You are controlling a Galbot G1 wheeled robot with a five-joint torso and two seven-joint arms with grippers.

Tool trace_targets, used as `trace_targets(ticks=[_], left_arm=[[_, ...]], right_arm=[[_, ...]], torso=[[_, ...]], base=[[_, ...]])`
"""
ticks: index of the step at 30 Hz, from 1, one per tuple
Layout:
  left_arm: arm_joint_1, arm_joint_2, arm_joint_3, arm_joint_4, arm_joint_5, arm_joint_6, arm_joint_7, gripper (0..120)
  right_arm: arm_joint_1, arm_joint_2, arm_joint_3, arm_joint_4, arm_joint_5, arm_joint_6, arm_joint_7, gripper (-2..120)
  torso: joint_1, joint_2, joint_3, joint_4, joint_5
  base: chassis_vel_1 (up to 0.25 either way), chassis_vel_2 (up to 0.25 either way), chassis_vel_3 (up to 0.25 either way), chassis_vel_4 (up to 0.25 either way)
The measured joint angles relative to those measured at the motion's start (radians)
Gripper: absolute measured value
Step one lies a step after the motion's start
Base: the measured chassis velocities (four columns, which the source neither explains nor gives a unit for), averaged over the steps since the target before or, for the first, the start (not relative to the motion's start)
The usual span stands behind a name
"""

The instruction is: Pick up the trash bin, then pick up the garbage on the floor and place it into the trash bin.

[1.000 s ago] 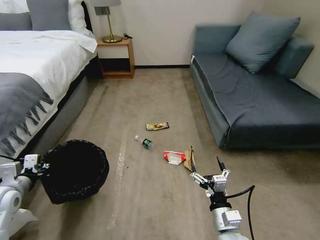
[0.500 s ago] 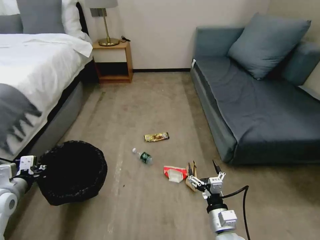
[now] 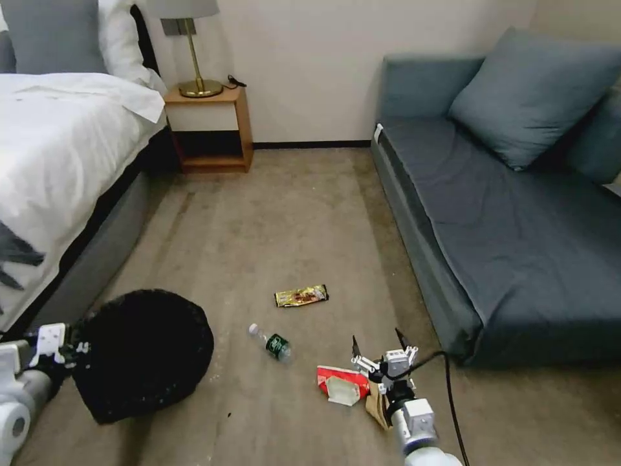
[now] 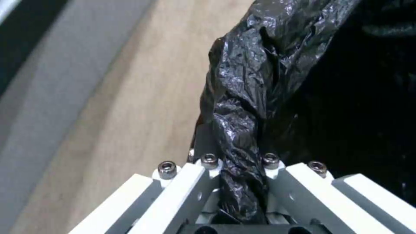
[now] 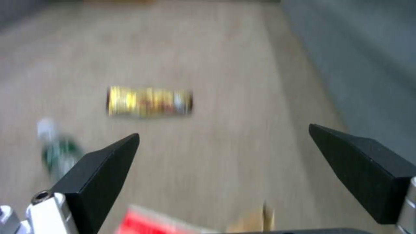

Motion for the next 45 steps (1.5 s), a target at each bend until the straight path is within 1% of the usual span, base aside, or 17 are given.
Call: trace_targets(ticks=[2, 4, 7, 18, 20, 22, 24, 25, 26, 31, 34, 35, 36, 39, 40, 44, 45], left_arm=[[0.035, -0.024, 0.000, -0.025, 0.018, -0.002, 0.004, 3], [0.044, -0.030, 0.001, -0.034, 0.022, -0.003, 0.005, 3], [0.068, -0.039, 0.001, -0.063, 0.028, -0.005, 0.007, 3], [0.084, -0.057, 0.004, -0.097, 0.041, -0.009, 0.011, 3], [0.085, -0.059, 0.007, -0.104, 0.042, -0.010, 0.014, 3], [0.086, -0.060, 0.007, -0.108, 0.043, -0.010, 0.015, 3], [0.090, -0.062, 0.007, -0.111, 0.043, -0.011, 0.016, 3], [0.090, -0.062, 0.007, -0.111, 0.043, -0.011, 0.016, 3], [0.092, -0.063, 0.007, -0.111, 0.043, -0.012, 0.016, 3], [0.091, -0.067, 0.013, -0.111, 0.044, -0.012, 0.016, 3], [0.090, -0.067, 0.016, -0.111, 0.044, -0.013, 0.016, 3], [0.088, -0.067, 0.020, -0.110, 0.044, -0.013, 0.016, 3], [0.088, -0.067, 0.020, -0.110, 0.044, -0.013, 0.016, 3], [0.087, -0.068, 0.025, -0.109, 0.044, -0.013, 0.016, 3], [0.087, -0.068, 0.025, -0.109, 0.044, -0.013, 0.016, 3], [0.085, -0.067, 0.026, -0.108, 0.043, -0.014, 0.016, 3], [0.085, -0.067, 0.026, -0.108, 0.043, -0.014, 0.016, 3]], right_arm=[[0.030, -0.014, -0.004, -0.035, 0.020, -0.081, 0.012, 100], [0.042, -0.018, -0.004, -0.051, 0.030, -0.101, 0.016, 100], [0.088, -0.030, 0.002, -0.114, 0.101, -0.158, 0.027, 100], [0.206, -0.047, 0.025, -0.308, 0.266, -0.235, 0.027, 99], [0.226, -0.048, 0.025, -0.346, 0.322, -0.245, 0.025, 92], [0.233, -0.047, 0.027, -0.358, 0.350, -0.252, 0.025, 88], [0.246, -0.042, 0.029, -0.376, 0.398, -0.262, 0.024, 79], [0.246, -0.042, 0.029, -0.376, 0.398, -0.262, 0.024, 79], [0.251, -0.039, 0.029, -0.383, 0.409, -0.264, 0.023, 73], [0.258, -0.033, 0.027, -0.396, 0.411, -0.263, 0.022, 54], [0.260, -0.031, 0.026, -0.399, 0.409, -0.262, 0.022, 47], [0.262, -0.028, 0.025, -0.403, 0.406, -0.262, 0.022, 39], [0.262, -0.028, 0.025, -0.403, 0.406, -0.262, 0.022, 39], [0.265, -0.027, 0.024, -0.409, 0.400, -0.259, 0.021, 25], [0.265, -0.027, 0.024, -0.409, 0.400, -0.259, 0.021, 25], [0.266, -0.028, 0.024, -0.412, 0.390, -0.253, 0.018, 7], [0.266, -0.028, 0.024, -0.412, 0.390, -0.253, 0.018, 7]], torso=[[0.000, 0.000, 0.000, 0.0003, 0.0000], [0.000, 0.000, 0.000, 0.0003, 0.0001], [0.000, 0.000, 0.000, 0.0000, 0.0001], [0.000, 0.000, 0.000, -0.0001, 0.0001], [0.000, 0.000, 0.000, -0.0002, 0.0000], [0.000, 0.000, 0.000, -0.0003, 0.0001], [0.000, 0.000, 0.000, -0.0001, 0.0000], [0.000, 0.000, 0.000, -0.0001, 0.0000], [0.000, 0.000, 0.000, -0.0001, 0.0000], [0.000, 0.000, 0.000, -0.0001, -0.0001], [0.000, 0.000, 0.000, -0.0001, -0.0001], [0.000, 0.000, 0.000, -0.0002, -0.0002], [0.000, 0.000, 0.000, -0.0002, -0.0002], [0.000, 0.000, 0.000, -0.0002, -0.0002], [0.000, 0.000, 0.000, -0.0002, -0.0002], [0.000, 0.000, 0.000, -0.0002, -0.0002], [0.000, 0.000, 0.000, -0.0002, -0.0002]], base=[[0.035, -0.010, -0.019, 0.026], [0.070, -0.013, -0.042, 0.052], [0.000, 0.000, 0.000, 0.000], [0.000, 0.000, 0.000, 0.000], [0.000, 0.000, 0.000, 0.000], [0.000, 0.000, 0.000, 0.000], [0.000, 0.000, 0.000, 0.000], [0.000, 0.000, 0.000, 0.000], [0.000, 0.000, 0.000, 0.000], [0.000, 0.000, 0.000, 0.000], [0.000, 0.000, 0.000, 0.000], [0.000, 0.000, 0.000, 0.000], [0.000, 0.000, 0.000, 0.000], [0.000, 0.000, 0.000, 0.000], [0.000, 0.000, 0.000, 0.000], [0.000, 0.000, 0.000, 0.000], [0.000, 0.000, 0.000, 0.000]])
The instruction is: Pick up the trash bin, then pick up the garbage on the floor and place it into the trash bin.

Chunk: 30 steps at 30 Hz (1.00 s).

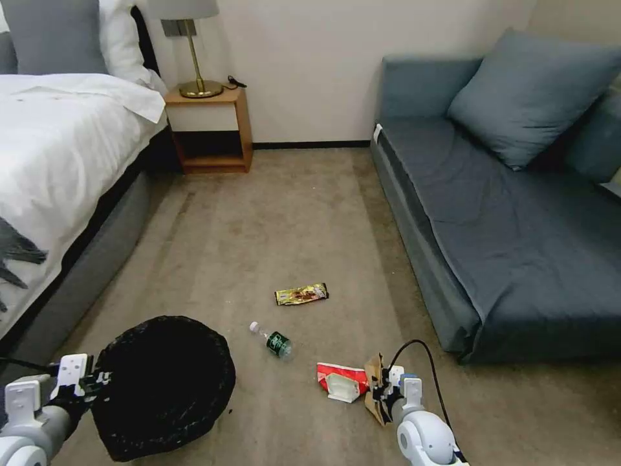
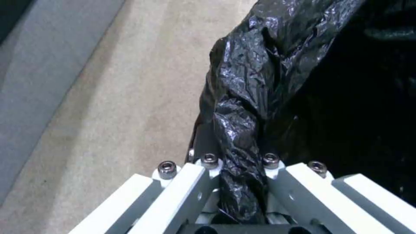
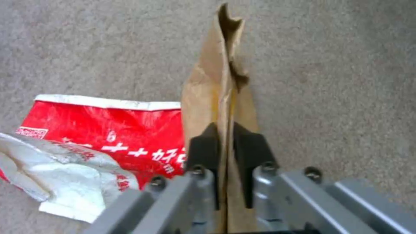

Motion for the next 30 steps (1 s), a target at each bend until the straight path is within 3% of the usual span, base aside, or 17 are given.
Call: trace_targets(ticks=[1, 4, 9, 11, 13, 16, 23, 26, 30], left_arm=[[0.000, 0.000, 0.000, 0.000, 0.000, 0.000, 0.000, 3], [-0.001, -0.001, 0.001, 0.000, -0.001, 0.000, 0.000, 3], [0.003, -0.002, -0.001, -0.004, -0.004, -0.001, 0.000, 3], [0.005, -0.003, -0.001, -0.004, -0.005, -0.001, 0.000, 3], [0.006, -0.003, -0.001, -0.004, -0.005, -0.001, 0.000, 3], [0.009, -0.004, -0.002, -0.004, -0.007, -0.002, 0.000, 3], [0.019, 0.004, -0.013, -0.014, -0.011, -0.002, 0.001, 3], [0.018, 0.007, -0.015, -0.015, -0.013, 0.001, 0.001, 3], [0.013, 0.005, -0.011, -0.019, -0.015, 0.004, 0.001, 3]], right_arm=[[0.000, -0.001, 0.000, 0.000, -0.001, 0.001, 0.000, 1], [-0.003, -0.006, 0.000, 0.012, -0.006, 0.012, 0.001, 0], [-0.044, -0.047, -0.017, 0.209, -0.035, 0.033, 0.000, 0], [-0.052, -0.075, -0.073, 0.381, -0.012, 0.035, -0.011, 0], [-0.049, -0.083, -0.101, 0.426, -0.007, 0.051, -0.022, 0], [0.012, -0.114, -0.246, 0.523, -0.006, 0.189, -0.101, 0], [0.241, -0.122, -0.531, 0.518, 0.144, 0.262, -0.130, 0], [0.344, -0.055, -0.642, 0.450, 0.203, 0.265, -0.124, 0], [0.392, 0.023, -0.719, 0.353, 0.195, 0.281, -0.123, 0]], torso=[[0.000, 0.000, 0.000, 0.0000, 0.0000], [0.000, 0.000, 0.000, 0.0000, 0.0002], [0.000, 0.000, 0.000, -0.0002, 0.0001], [0.000, 0.000, 0.000, 0.0000, -0.0002], [0.000, 0.000, 0.000, 0.0001, -0.0001], [0.000, 0.000, 0.000, 0.0000, -0.0001], [0.000, 0.000, 0.000, 0.0003, 0.0000], [0.000, 0.000, 0.000, 0.0002, -0.0001], [0.000, 0.000, 0.000, 0.0003, -0.0001]], base=[[0.000, 0.000, 0.000, 0.000], [0.000, 0.000, 0.000, 0.000], [0.000, 0.000, 0.000, 0.000], [0.000, 0.000, 0.000, 0.000], [0.000, 0.000, 0.000, 0.000], [0.000, 0.000, 0.000, 0.000], [0.000, 0.000, 0.000, 0.000], [0.000, 0.000, 0.000, 0.000], [0.000, 0.000, 0.000, 0.000]])
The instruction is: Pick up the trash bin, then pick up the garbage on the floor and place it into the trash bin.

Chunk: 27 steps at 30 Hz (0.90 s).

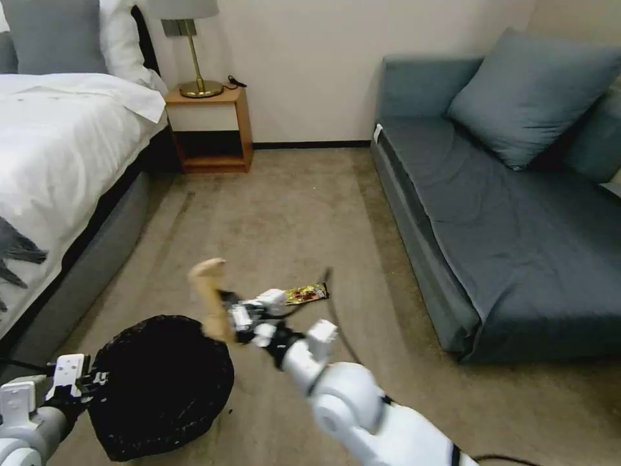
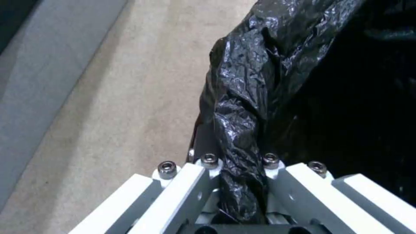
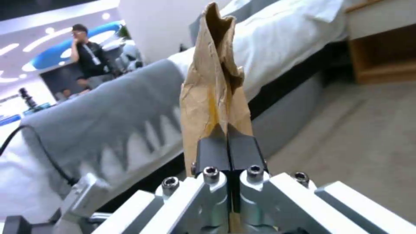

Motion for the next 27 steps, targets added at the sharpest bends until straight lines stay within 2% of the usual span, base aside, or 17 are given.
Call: trace_targets(ticks=[2, 4, 10, 12, 14, 16, 18, 21, 22, 26, 27], left_arm=[[-0.001, -0.001, 0.002, -0.001, 0.000, 0.001, 0.000, 3], [-0.006, -0.002, 0.006, -0.006, -0.002, 0.004, 0.000, 3], [-0.007, -0.003, 0.005, -0.017, -0.008, 0.007, 0.000, 3], [-0.006, -0.003, 0.005, -0.019, -0.008, 0.007, 0.000, 3], [-0.006, -0.004, 0.005, -0.019, -0.008, 0.007, 0.000, 3], [-0.007, -0.006, 0.006, -0.022, -0.008, 0.008, 0.000, 3], [-0.007, -0.006, 0.007, -0.023, -0.009, 0.008, 0.000, 3], [-0.010, -0.008, 0.007, -0.023, -0.010, 0.008, 0.000, 3], [-0.010, -0.008, 0.007, -0.023, -0.010, 0.008, 0.000, 3], [-0.013, -0.012, 0.008, -0.023, -0.010, 0.008, 0.000, 3], [-0.013, -0.012, 0.008, -0.023, -0.010, 0.008, 0.000, 3]], right_arm=[[0.003, 0.015, -0.008, -0.015, -0.005, 0.002, 0.001, 0], [0.005, 0.065, -0.042, -0.061, -0.023, 0.009, 0.003, 0], [-0.005, 0.096, -0.067, -0.094, -0.067, 0.006, 0.003, 2], [-0.009, 0.098, -0.067, -0.097, -0.073, 0.001, 0.004, 13], [-0.010, 0.098, -0.068, -0.099, -0.079, 0.000, 0.004, 16], [-0.014, 0.093, -0.070, -0.101, -0.091, -0.004, 0.005, 28], [-0.015, 0.091, -0.070, -0.102, -0.096, -0.006, 0.005, 30], [-0.022, 0.085, -0.068, -0.099, -0.107, -0.014, 0.005, 44], [-0.022, 0.085, -0.068, -0.099, -0.107, -0.014, 0.005, 44], [-0.035, 0.072, -0.052, -0.078, -0.140, -0.023, 0.002, 64], [-0.035, 0.072, -0.052, -0.078, -0.140, -0.023, 0.002, 64]], torso=[[0.000, 0.000, 0.000, 0.0000, -0.0001], [0.000, 0.000, 0.000, -0.0001, -0.0001], [0.000, 0.000, 0.000, -0.0002, -0.0001], [0.000, 0.000, 0.000, -0.0003, 0.0000], [0.000, 0.000, 0.000, -0.0002, 0.0000], [0.000, 0.000, 0.000, -0.0002, 0.0000], [0.000, 0.000, 0.000, -0.0002, 0.0000], [0.000, 0.000, 0.000, -0.0002, 0.0001], [0.000, 0.000, 0.000, -0.0002, 0.0001], [0.000, 0.000, 0.000, -0.0002, 0.0002], [0.000, 0.000, 0.000, -0.0002, 0.0002]], base=[[0.000, 0.000, 0.000, 0.000], [0.000, 0.000, 0.000, 0.000], [0.000, 0.000, 0.000, 0.000], [0.000, 0.000, 0.000, 0.000], [0.000, 0.000, 0.000, 0.000], [0.000, 0.000, 0.000, 0.000], [0.000, 0.000, 0.000, 0.000], [0.000, 0.000, 0.000, 0.000], [0.000, 0.000, 0.000, 0.000], [0.000, 0.000, 0.000, 0.000], [0.000, 0.000, 0.000, 0.000]])
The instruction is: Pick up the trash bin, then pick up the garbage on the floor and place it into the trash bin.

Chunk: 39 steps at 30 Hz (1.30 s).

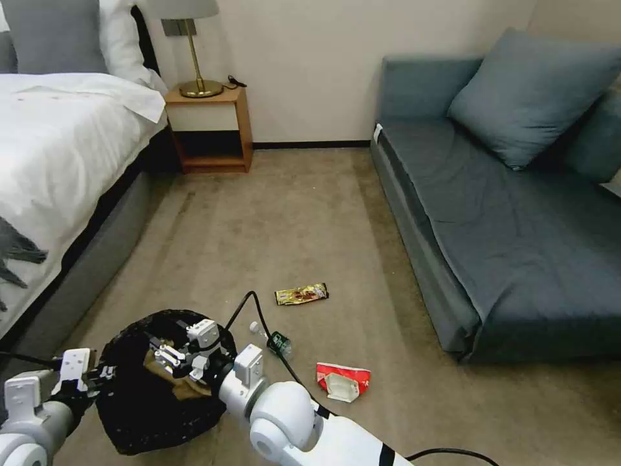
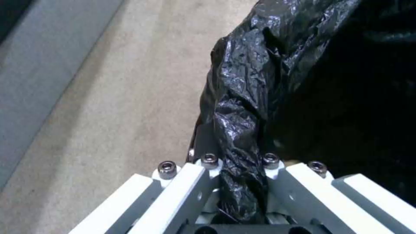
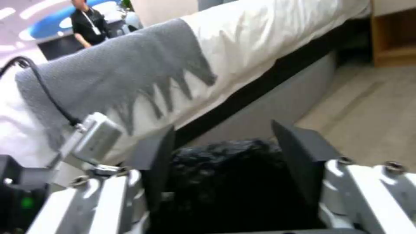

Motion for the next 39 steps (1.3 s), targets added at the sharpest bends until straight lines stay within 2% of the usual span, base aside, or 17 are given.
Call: trace_targets(ticks=[2, 5, 7, 8, 11, 12, 14, 16, 19, 21, 22, 26, 30, 33, 35, 37, 39], left_arm=[[-0.003, -0.002, -0.003, 0.005, 0.000, 0.000, 0.000, 3], [-0.003, -0.002, -0.011, 0.015, 0.000, -0.001, 0.000, 3], [-0.003, 0.003, -0.023, 0.028, 0.001, -0.003, -0.001, 3], [-0.003, 0.003, -0.023, 0.028, 0.001, -0.003, -0.001, 3], [-0.005, 0.011, -0.034, 0.046, 0.000, -0.006, 0.000, 3], [-0.005, 0.011, -0.034, 0.046, 0.000, -0.006, 0.000, 3], [-0.006, 0.014, -0.041, 0.058, -0.001, -0.008, 0.002, 3], [-0.007, 0.014, -0.043, 0.065, -0.002, -0.009, 0.003, 3], [-0.008, 0.013, -0.043, 0.066, -0.002, -0.010, 0.003, 3], [-0.009, 0.008, -0.037, 0.062, -0.003, -0.010, 0.004, 3], [-0.009, 0.008, -0.037, 0.062, -0.003, -0.010, 0.004, 3], [-0.009, 0.006, -0.033, 0.050, -0.003, -0.010, 0.004, 3], [-0.012, 0.006, -0.036, 0.045, -0.005, -0.009, 0.005, 3], [-0.013, 0.006, -0.037, 0.044, -0.006, -0.008, 0.005, 3], [-0.014, 0.008, -0.038, 0.045, -0.007, -0.008, 0.005, 3], [-0.014, 0.008, -0.038, 0.045, -0.007, -0.008, 0.005, 3], [-0.016, 0.009, -0.038, 0.045, -0.009, -0.007, 0.005, 3]], right_arm=[[-0.026, -0.030, 0.054, 0.037, -0.073, -0.003, -0.010, 74], [-0.053, -0.080, 0.114, 0.076, -0.100, -0.008, -0.026, 82], [-0.092, -0.181, 0.198, 0.113, -0.119, -0.010, -0.061, 92], [-0.092, -0.181, 0.198, 0.113, -0.119, -0.010, -0.061, 92], [-0.144, -0.304, 0.314, 0.122, -0.127, -0.039, -0.118, 99], [-0.144, -0.304, 0.314, 0.122, -0.127, -0.039, -0.118, 99], [-0.184, -0.378, 0.388, 0.083, -0.147, -0.083, -0.165, 100], [-0.196, -0.409, 0.414, 0.019, -0.190, -0.090, -0.206, 100], [-0.198, -0.419, 0.422, -0.042, -0.235, -0.089, -0.237, 99], [-0.188, -0.417, 0.417, -0.163, -0.320, -0.067, -0.281, 93], [-0.188, -0.417, 0.417, -0.163, -0.320, -0.067, -0.281, 93], [-0.148, -0.384, 0.391, -0.310, -0.382, -0.032, -0.307, 74], [-0.129, -0.366, 0.380, -0.388, -0.418, -0.016, -0.317, 61], [-0.125, -0.359, 0.377, -0.413, -0.427, -0.007, -0.323, 52], [-0.122, -0.354, 0.375, -0.422, -0.428, -0.004, -0.329, 40], [-0.122, -0.353, 0.374, -0.423, -0.428, -0.004, -0.329, 39], [-0.118, -0.351, 0.370, -0.431, -0.430, -0.002, -0.331, 26]], torso=[[0.000, 0.000, 0.000, 0.0000, 0.0001], [0.000, 0.000, 0.000, 0.0001, 0.0004], [0.000, 0.000, 0.000, 0.0000, 0.0005], [0.000, 0.000, 0.000, 0.0000, 0.0005], [0.000, 0.000, 0.000, -0.0002, 0.0006], [0.000, 0.000, 0.000, -0.0002, 0.0006], [0.000, 0.000, 0.000, -0.0004, 0.0004], [0.000, 0.000, 0.000, -0.0003, 0.0004], [0.000, 0.000, 0.000, -0.0002, 0.0005], [0.000, 0.000, 0.000, -0.0002, 0.0003], [0.000, 0.000, 0.000, -0.0002, 0.0003], [0.000, 0.000, 0.000, 0.0000, 0.0005], [0.000, 0.000, 0.000, 0.0000, 0.0003], [0.000, 0.000, 0.000, -0.0001, 0.0002], [0.000, 0.000, 0.000, 0.0000, 0.0000], [0.000, 0.000, 0.000, 0.0000, 0.0000], [0.000, 0.000, 0.000, 0.0000, 0.0000]], base=[[0.000, 0.000, 0.000, 0.000], [0.000, 0.000, 0.000, 0.000], [0.000, 0.000, 0.000, 0.000], [0.000, 0.000, 0.000, 0.000], [0.000, 0.000, 0.000, 0.000], [0.000, 0.000, 0.000, 0.000], [0.000, 0.000, 0.000, 0.000], [0.000, 0.000, 0.000, 0.000], [0.000, 0.000, 0.000, 0.000], [0.000, 0.000, 0.000, 0.000], [0.000, 0.000, 0.000, 0.000], [0.000, 0.000, 0.000, 0.000], [0.000, 0.000, 0.000, 0.000], [0.000, 0.000, 0.000, 0.000], [0.000, 0.000, 0.000, 0.000], [0.000, 0.000, 0.000, 0.000], [0.000, 0.000, 0.000, 0.000]])
